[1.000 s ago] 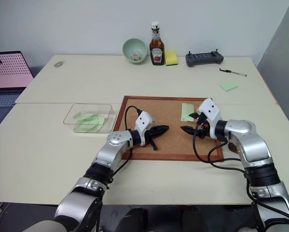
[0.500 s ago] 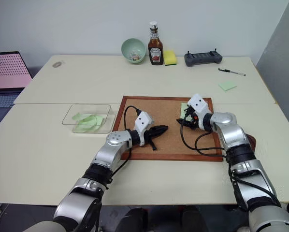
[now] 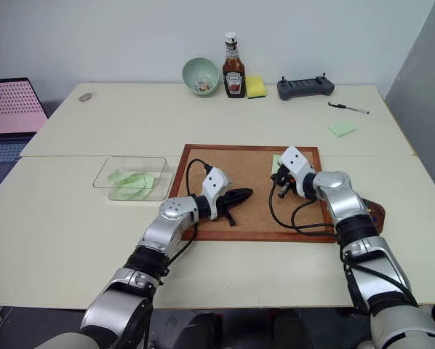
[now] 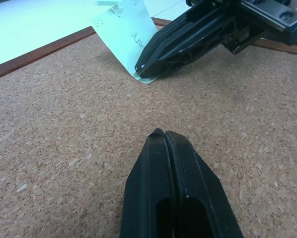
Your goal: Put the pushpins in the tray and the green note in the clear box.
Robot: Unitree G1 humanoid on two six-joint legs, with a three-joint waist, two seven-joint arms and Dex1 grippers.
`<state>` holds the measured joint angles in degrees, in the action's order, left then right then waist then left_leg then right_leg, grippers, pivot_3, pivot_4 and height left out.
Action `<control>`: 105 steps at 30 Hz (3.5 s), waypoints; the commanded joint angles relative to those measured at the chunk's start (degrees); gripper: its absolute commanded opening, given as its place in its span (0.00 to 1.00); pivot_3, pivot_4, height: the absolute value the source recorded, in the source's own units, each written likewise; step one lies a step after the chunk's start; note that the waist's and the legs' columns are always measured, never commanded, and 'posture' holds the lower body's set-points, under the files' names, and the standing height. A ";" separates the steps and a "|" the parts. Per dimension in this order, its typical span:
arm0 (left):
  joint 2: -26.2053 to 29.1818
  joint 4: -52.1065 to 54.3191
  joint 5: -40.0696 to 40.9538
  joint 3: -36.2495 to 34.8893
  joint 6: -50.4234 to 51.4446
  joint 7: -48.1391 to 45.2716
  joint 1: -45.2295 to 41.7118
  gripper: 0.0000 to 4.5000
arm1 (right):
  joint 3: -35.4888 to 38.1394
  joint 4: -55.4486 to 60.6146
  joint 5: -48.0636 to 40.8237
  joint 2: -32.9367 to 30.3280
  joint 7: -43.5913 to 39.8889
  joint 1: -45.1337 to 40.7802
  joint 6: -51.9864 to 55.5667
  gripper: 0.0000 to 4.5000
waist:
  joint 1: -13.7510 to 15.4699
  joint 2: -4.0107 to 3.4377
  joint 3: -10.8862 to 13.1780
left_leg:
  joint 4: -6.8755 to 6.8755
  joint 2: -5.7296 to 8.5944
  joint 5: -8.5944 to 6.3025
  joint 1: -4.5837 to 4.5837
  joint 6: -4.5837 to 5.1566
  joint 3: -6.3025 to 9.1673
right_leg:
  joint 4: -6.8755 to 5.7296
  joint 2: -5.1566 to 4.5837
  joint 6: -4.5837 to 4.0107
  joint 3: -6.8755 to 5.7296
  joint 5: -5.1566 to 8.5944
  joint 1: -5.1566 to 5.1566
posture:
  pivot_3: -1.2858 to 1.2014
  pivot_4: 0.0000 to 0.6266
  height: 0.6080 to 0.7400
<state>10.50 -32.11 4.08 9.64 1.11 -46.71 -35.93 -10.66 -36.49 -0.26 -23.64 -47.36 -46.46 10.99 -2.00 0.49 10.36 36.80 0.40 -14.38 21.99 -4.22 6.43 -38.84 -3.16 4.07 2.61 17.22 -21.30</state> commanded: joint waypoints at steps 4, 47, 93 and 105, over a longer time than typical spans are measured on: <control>0.01 -1.62 -1.14 0.95 1.59 0.59 1.58 0.00 | 1.55 4.78 -1.20 -0.96 -2.17 -1.28 -1.17 0.00 | 0.01 0.00 0.00 | 0.00 0.00 0.00 0.00 0.00 0.00 | 0.00 0.00 0.00 0.00 0.00 0.00 | 0.52 0.24 1.00; -5.25 15.48 8.88 -1.81 15.12 2.11 2.61 0.79 | 1.39 32.38 -5.36 -3.64 -6.18 5.66 8.83 0.00 | -0.35 0.18 0.17 | 0.04 -0.02 0.01 0.65 -0.01 0.07 | -0.02 0.00 -0.02 -0.05 0.00 -0.58 | 0.52 0.24 1.00; -11.46 10.88 16.08 -8.09 21.25 5.58 -1.24 0.01 | 2.59 36.00 -10.19 -1.82 -2.50 4.58 17.58 0.00 | -0.37 0.18 0.17 | 0.09 0.01 0.01 0.86 -0.02 0.05 | -0.06 0.00 -0.03 -0.04 -0.01 -0.80 | 0.52 0.24 1.00; -11.15 11.24 16.21 -8.10 21.31 5.88 -0.70 0.01 | 9.26 36.59 -19.21 -1.47 -0.57 2.65 31.46 0.00 | -0.35 0.18 0.16 | 0.09 0.01 0.01 0.87 -0.01 0.05 | -0.07 0.00 -0.03 -0.04 -0.01 -0.80 | 0.52 0.24 1.00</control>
<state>-0.38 -22.62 19.29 1.84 23.16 -40.69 -36.65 -3.25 -2.37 -17.26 -24.50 -48.27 -42.39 40.79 -2.35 0.67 10.53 36.89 0.41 -14.37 22.85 -4.23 6.49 -38.91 -3.16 4.04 2.58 17.20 -22.10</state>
